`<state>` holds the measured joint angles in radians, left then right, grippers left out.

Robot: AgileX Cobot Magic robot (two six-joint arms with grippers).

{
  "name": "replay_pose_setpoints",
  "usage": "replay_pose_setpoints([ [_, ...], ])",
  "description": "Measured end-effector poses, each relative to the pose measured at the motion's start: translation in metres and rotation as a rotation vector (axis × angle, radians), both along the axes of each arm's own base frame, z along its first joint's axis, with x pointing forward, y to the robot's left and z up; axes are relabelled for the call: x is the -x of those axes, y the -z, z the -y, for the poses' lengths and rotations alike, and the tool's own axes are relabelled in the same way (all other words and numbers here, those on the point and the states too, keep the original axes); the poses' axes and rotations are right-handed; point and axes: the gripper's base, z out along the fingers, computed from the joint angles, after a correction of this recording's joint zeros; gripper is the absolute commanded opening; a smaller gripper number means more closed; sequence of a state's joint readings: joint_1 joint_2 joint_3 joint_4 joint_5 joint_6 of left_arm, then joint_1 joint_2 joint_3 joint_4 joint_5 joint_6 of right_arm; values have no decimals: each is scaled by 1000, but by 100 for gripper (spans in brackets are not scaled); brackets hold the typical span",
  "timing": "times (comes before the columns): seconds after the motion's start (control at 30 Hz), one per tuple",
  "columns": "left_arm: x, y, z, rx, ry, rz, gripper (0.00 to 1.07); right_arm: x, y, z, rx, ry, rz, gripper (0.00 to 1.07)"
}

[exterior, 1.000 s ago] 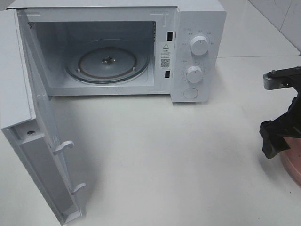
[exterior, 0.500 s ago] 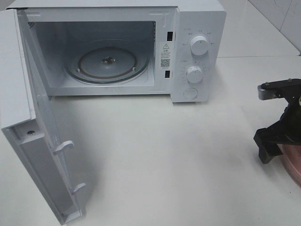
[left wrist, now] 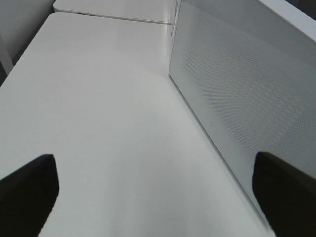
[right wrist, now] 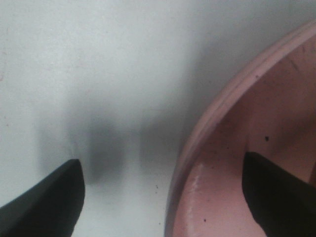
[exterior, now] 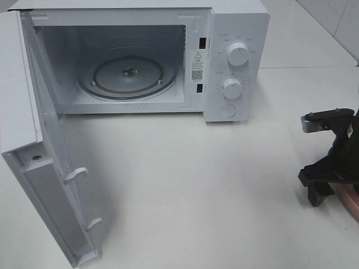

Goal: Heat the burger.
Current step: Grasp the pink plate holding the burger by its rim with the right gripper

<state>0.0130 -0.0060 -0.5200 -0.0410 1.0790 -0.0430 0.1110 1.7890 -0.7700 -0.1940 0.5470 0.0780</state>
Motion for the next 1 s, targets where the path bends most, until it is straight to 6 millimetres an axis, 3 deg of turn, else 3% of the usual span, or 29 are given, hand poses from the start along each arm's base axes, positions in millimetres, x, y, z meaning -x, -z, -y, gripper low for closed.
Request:
replay_pose_setpoints([
  [0.1, 0, 0, 0, 0, 0, 0, 100, 0, 1, 0, 0, 0, -3, 76],
  [0.17, 0, 0, 0, 0, 0, 0, 100, 0, 1, 0, 1, -1, -2, 71],
  [0.23, 0, 0, 0, 0, 0, 0, 100, 0, 1, 0, 1, 3, -1, 59],
  [0.27, 0, 0, 0, 0, 0, 0, 100, 0, 1, 0, 1, 3, -1, 59],
  [0.3, 0, 0, 0, 0, 0, 0, 100, 0, 1, 0, 2, 11, 0, 49],
  [0.37, 0, 0, 0, 0, 0, 0, 100, 0, 1, 0, 3, 27, 2, 45],
  [0.4, 0, 0, 0, 0, 0, 0, 100, 0, 1, 0, 5, 29, 3, 36],
  [0.43, 0, 0, 0, 0, 0, 0, 100, 0, 1, 0, 5, 29, 3, 36],
  [0.47, 0, 0, 0, 0, 0, 0, 100, -1, 1, 1, 11, 36, 6, 25],
  [0.53, 0, 0, 0, 0, 0, 0, 100, -1, 0, 1, 12, 39, 6, 21],
  [0.57, 0, 0, 0, 0, 0, 0, 100, -1, 0, 1, 16, 39, 8, 12],
  [0.6, 0, 0, 0, 0, 0, 0, 100, -1, 0, 1, 16, 39, 8, 12],
  [0.63, 0, 0, 0, 0, 0, 0, 100, -1, 0, 2, 21, 38, 8, 4],
  [1.0, 0, 0, 0, 0, 0, 0, 100, 1, 0, 3, 34, 46, -4, 0],
])
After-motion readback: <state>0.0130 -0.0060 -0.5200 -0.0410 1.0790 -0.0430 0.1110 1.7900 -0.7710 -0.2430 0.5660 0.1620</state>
